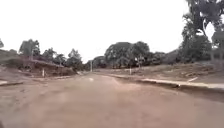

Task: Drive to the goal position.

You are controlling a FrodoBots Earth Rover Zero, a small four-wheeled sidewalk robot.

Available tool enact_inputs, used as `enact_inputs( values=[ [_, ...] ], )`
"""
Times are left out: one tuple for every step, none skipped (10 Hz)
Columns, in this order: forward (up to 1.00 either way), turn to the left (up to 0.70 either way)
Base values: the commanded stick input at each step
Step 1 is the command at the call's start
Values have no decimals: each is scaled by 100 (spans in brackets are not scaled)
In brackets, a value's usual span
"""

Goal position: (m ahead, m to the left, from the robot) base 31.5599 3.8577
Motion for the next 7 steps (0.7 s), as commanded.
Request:
enact_inputs(
  values=[
    [100,0],
    [100,0],
    [100,0],
    [100,0],
    [100,0],
    [100,0],
    [100,0]
  ],
)
